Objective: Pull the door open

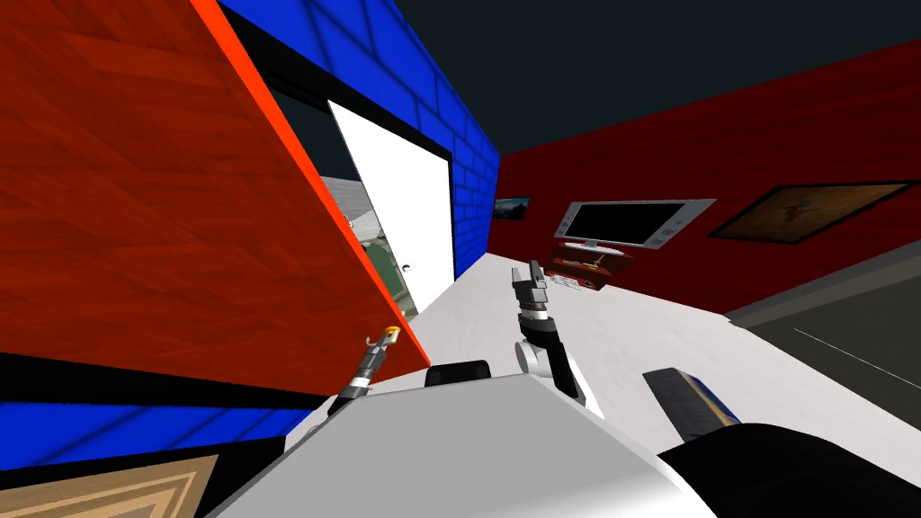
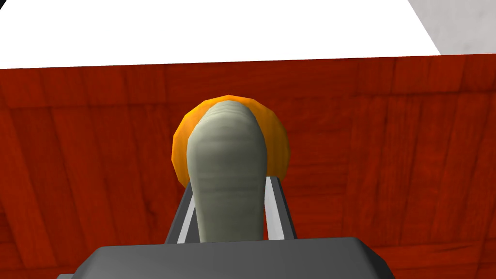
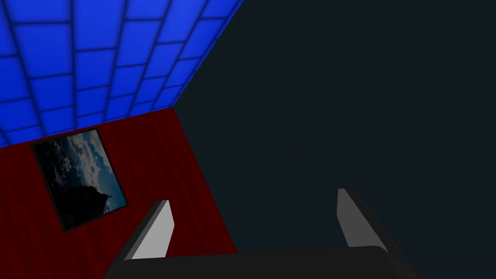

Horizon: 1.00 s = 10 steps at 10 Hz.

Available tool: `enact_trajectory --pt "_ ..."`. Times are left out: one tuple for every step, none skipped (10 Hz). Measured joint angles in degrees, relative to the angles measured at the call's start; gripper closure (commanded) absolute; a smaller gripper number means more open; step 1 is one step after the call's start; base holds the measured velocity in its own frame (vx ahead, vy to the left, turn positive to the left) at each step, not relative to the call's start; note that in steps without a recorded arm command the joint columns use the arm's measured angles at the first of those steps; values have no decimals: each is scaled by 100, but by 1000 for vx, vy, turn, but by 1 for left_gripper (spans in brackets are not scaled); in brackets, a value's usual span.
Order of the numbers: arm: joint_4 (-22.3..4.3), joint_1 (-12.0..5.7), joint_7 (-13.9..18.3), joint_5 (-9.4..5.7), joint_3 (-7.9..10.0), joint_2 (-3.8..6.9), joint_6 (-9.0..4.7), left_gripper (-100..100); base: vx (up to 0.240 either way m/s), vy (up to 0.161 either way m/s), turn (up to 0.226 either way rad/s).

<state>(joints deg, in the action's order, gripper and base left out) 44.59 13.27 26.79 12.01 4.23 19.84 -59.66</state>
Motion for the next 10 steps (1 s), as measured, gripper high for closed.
enact_trajectory --pt "-107 -21 -28 -17 26 13 -28 100 132 -44 -116" --pt "-211 -15 -45 -32 44 38 -45 100 117 -56 -118" --pt "-599 -138 -63 -51 63 89 -198 100 84 -45 -33" --pt "-534 -61 -63 -53 63 91 -190 100 23 -19 25" --pt "-556 -76 -65 -54 65 93 -174 100 -11 -12 0" --pt "-436 -21 -36 -53 60 110 -116 100 32 -31 -126" --pt "-402 64 -19 -61 73 137 -107 100 56 -39 -86" --pt "-417 107 15 -65 76 189 -112 100 25 -26 5" --pt "-634 20 -3 -72 88 196 -211 100 21 -21 -102" --pt "-813 15 -41 -78 99 204 -347 100 15 2 -143"
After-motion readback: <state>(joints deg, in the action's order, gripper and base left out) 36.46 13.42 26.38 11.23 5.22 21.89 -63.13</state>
